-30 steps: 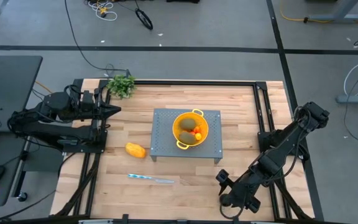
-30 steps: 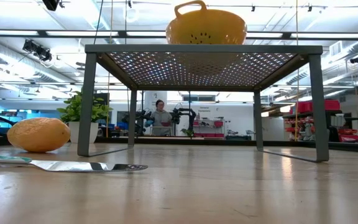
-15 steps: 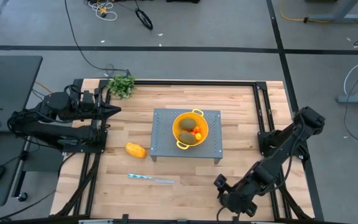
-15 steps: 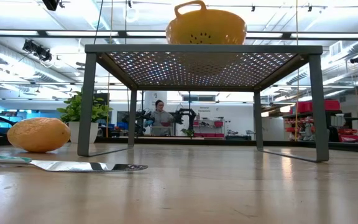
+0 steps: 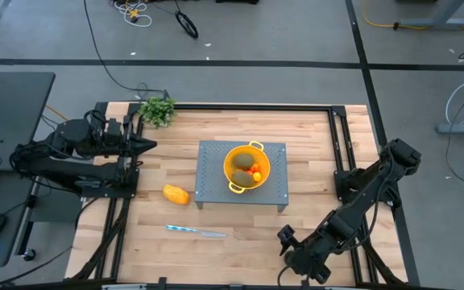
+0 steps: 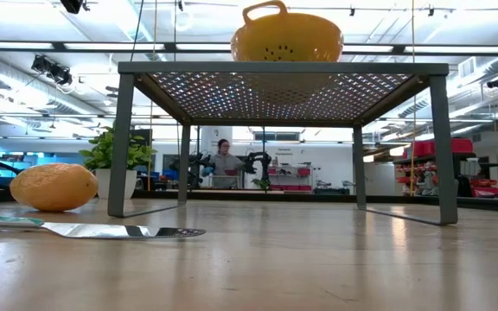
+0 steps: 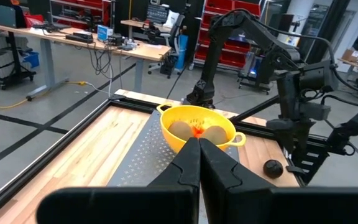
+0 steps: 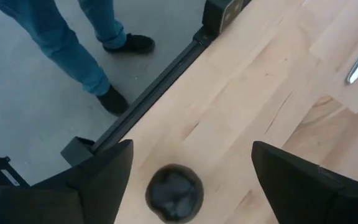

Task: Pick & Place Fruit
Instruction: Put the plum into the strainer bowl on the shelf

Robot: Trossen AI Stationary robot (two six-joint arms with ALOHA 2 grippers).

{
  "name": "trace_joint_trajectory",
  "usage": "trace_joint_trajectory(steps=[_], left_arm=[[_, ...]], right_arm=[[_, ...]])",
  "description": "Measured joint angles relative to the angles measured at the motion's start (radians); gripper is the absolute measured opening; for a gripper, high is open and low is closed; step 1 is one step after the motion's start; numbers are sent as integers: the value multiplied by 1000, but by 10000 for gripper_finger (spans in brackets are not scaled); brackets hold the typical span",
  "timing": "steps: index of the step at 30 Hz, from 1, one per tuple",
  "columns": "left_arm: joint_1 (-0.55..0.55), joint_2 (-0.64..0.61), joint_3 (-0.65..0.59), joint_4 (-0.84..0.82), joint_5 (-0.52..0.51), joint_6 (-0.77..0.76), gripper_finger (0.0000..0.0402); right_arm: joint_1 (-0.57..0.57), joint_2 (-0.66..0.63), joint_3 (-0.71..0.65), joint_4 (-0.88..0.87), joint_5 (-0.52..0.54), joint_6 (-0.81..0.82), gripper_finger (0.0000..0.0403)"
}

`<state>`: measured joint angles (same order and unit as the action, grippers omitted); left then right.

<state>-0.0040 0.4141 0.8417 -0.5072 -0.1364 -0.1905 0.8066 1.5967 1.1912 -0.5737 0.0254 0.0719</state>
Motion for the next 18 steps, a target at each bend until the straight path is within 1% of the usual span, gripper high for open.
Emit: trace_joint_trajectory(steps=[7,11,18], left_arm=[[0,0,0,0,0,0,2],[0,0,0,0,-1,0,2],[0,0,0,0,-2,-10,2]], right_arm=[[0,0,0,-37,0,10,368],[0,3,0,-74,0,0,371],[0,53,-1,-73,3,-12,371]])
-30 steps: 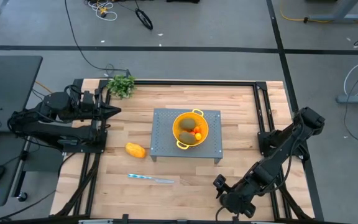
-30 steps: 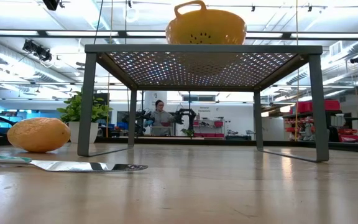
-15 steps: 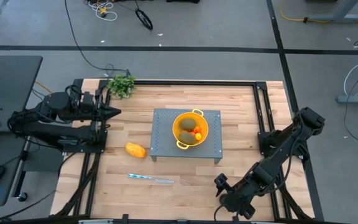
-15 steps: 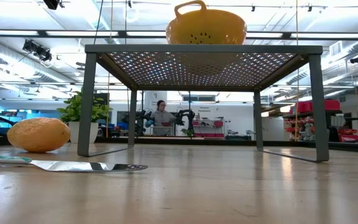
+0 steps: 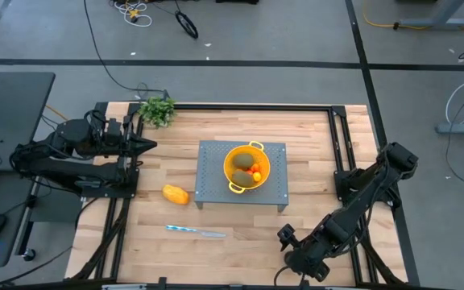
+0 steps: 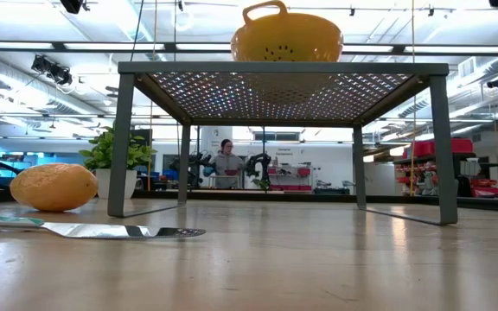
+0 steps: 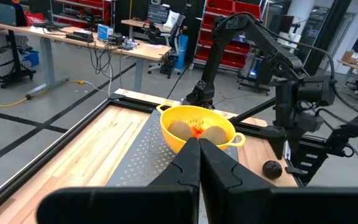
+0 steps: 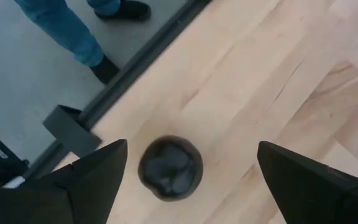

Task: Pick & Place Fruit
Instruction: Put the plum into the strainer bowl on the shelf

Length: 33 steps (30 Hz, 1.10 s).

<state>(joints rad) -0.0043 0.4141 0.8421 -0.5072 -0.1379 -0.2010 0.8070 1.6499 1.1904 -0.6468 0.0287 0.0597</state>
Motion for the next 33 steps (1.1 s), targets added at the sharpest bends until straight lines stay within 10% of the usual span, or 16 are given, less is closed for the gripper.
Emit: trace_joint_trajectory(steps=[33], left_arm=[[0,0,0,0,-8,20,2]], right_arm=[[25,194,0,56,-6,11,371]])
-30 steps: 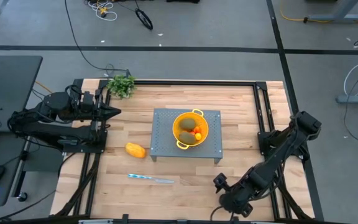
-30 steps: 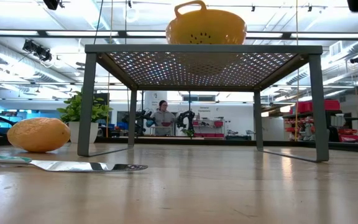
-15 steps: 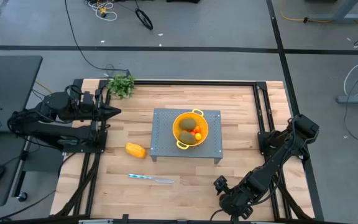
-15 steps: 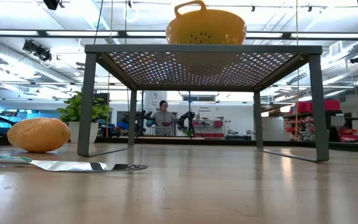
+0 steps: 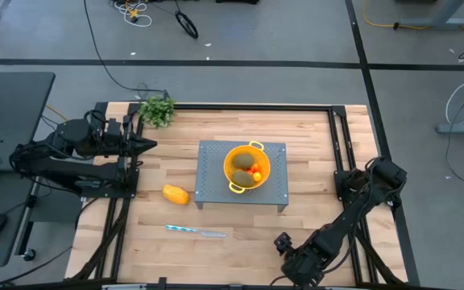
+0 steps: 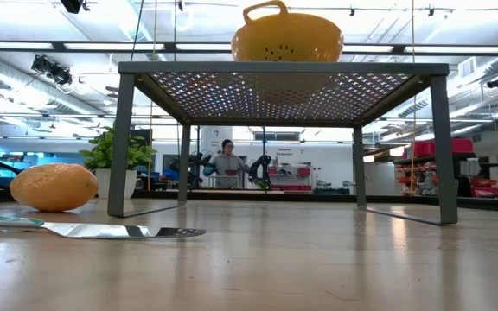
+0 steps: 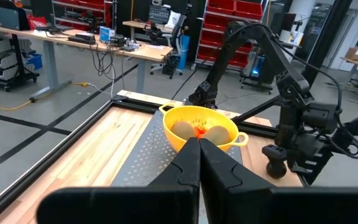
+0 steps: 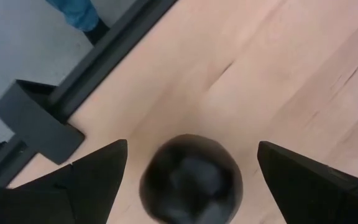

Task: Pick & Place Fruit
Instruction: Put the plum into the strainer bowl on the shelf

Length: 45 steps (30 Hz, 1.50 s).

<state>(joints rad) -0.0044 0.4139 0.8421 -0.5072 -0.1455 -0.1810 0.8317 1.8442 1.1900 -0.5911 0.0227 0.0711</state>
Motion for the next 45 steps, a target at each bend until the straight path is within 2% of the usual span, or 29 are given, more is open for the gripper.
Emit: trace_joint_trajectory(steps=[20,31,39,45], left_arm=[[0,0,0,0,8,10,2],[0,0,0,0,8,21,2],[0,0,0,0,8,29,2],[0,0,0,0,8,28,2]], right_arm=[[-3,30,0,-79,-26,34,371],[-8,30,0,-73,-18,34,371],[-9,31,-31,-27,-50,26,370],[-9,31,-32,-36,-50,26,356]])
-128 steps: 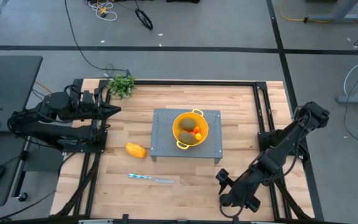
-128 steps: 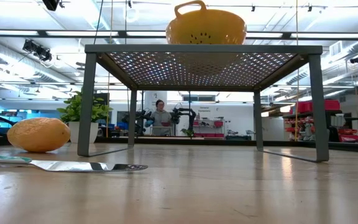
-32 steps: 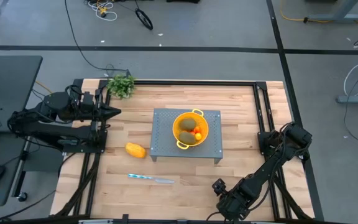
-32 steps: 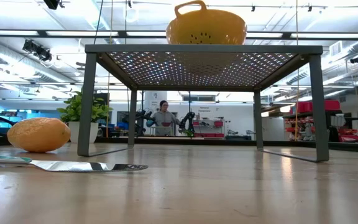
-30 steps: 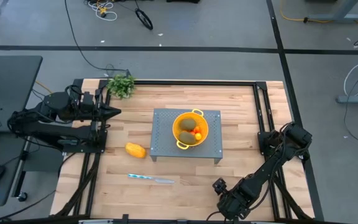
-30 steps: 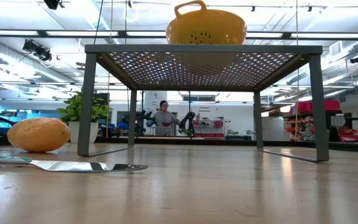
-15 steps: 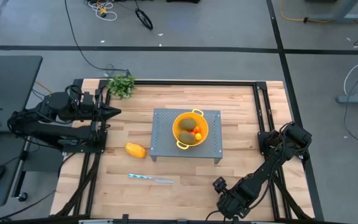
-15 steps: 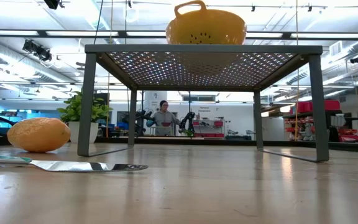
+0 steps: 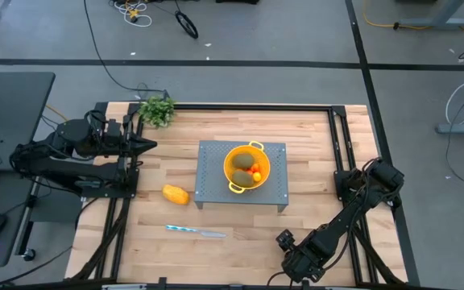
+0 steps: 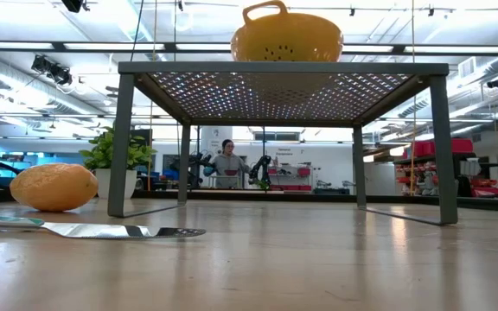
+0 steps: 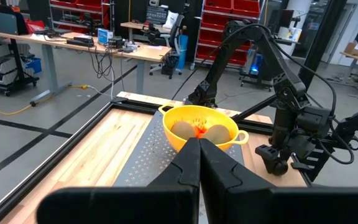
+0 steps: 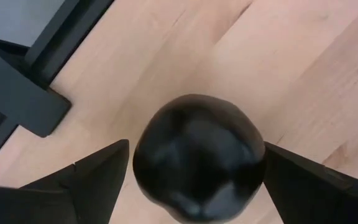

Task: Pick & Place Fruit
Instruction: Put the plum into the strainer bowl on the shelf

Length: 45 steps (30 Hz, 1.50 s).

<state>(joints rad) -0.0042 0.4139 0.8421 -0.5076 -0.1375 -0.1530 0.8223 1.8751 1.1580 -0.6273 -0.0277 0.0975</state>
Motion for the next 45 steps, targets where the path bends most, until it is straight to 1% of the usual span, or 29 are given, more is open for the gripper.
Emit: trace_joint_trajectory(steps=[9,25,41,45], left_arm=[[0,0,0,0,0,-2,2],[0,0,0,0,0,-9,2],[0,0,0,0,0,-9,2],[0,0,0,0,0,-9,2]], right_arm=[[0,0,0,3,-1,0,328],[0,0,0,3,-3,0,298],[0,1,1,6,-11,0,295],[0,1,29,-20,-10,-11,295]])
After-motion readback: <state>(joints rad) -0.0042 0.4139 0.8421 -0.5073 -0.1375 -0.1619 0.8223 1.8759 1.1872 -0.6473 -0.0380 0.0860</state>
